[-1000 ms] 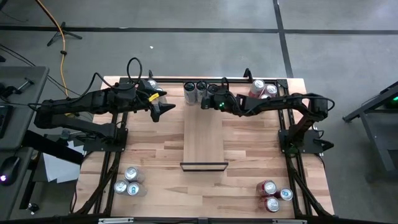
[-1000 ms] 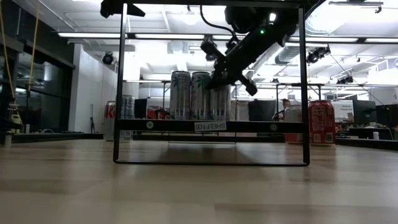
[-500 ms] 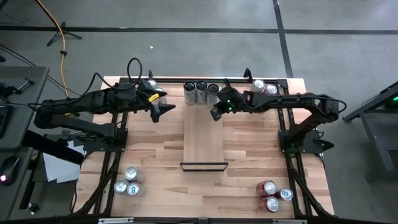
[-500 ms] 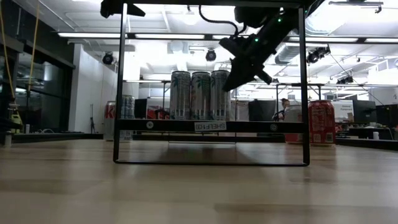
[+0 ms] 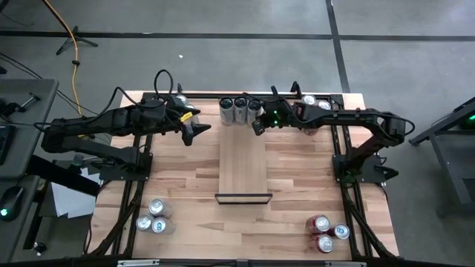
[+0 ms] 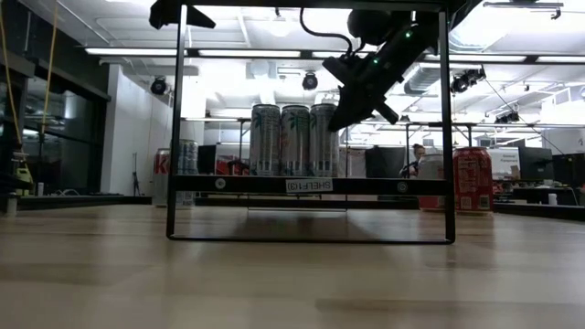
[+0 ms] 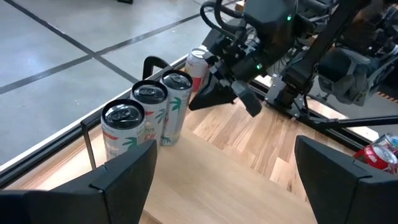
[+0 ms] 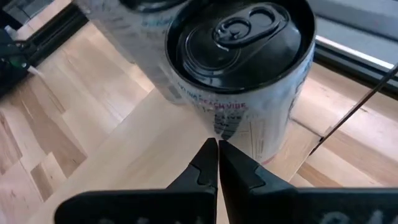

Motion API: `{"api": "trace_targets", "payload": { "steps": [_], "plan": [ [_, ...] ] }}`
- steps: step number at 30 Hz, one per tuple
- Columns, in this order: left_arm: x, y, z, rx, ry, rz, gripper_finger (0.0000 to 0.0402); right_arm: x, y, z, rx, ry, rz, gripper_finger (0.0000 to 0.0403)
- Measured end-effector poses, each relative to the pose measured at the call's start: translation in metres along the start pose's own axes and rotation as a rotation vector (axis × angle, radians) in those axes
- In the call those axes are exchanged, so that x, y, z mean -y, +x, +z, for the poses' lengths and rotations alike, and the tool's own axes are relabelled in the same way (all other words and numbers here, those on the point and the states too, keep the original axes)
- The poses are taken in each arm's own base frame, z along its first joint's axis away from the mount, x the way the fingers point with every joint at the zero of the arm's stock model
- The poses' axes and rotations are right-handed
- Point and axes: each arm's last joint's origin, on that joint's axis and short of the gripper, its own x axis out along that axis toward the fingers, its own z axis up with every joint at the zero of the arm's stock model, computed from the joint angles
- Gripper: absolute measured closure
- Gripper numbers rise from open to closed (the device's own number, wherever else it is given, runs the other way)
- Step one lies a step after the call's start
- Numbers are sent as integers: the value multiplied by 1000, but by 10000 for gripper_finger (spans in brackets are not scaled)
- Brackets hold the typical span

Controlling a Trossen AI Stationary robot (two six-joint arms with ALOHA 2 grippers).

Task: Place canned beverage on shelf
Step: Put the white-pink soda can on the shelf aligned with the other white-pink soda can, then put the top right red-white soda can on the shelf

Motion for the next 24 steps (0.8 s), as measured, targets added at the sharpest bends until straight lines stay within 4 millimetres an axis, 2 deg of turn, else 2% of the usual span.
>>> {"api": "trace_targets", "payload": {
  "steps": [8,13,17,24],
  "plan": [
    [0,0,0,0,2,4,80,7,1,6,28,59,-10,403],
    [0,0,0,1,20,5,80,7,-1,6,20,8,7,403],
    [0,-2,2,25,97,-4,80,6,-32,15,62,-60,38,403],
    [3,-7,13,139,143,-56,80,10,-110,22,146,-181,156,403]
  ]
}}
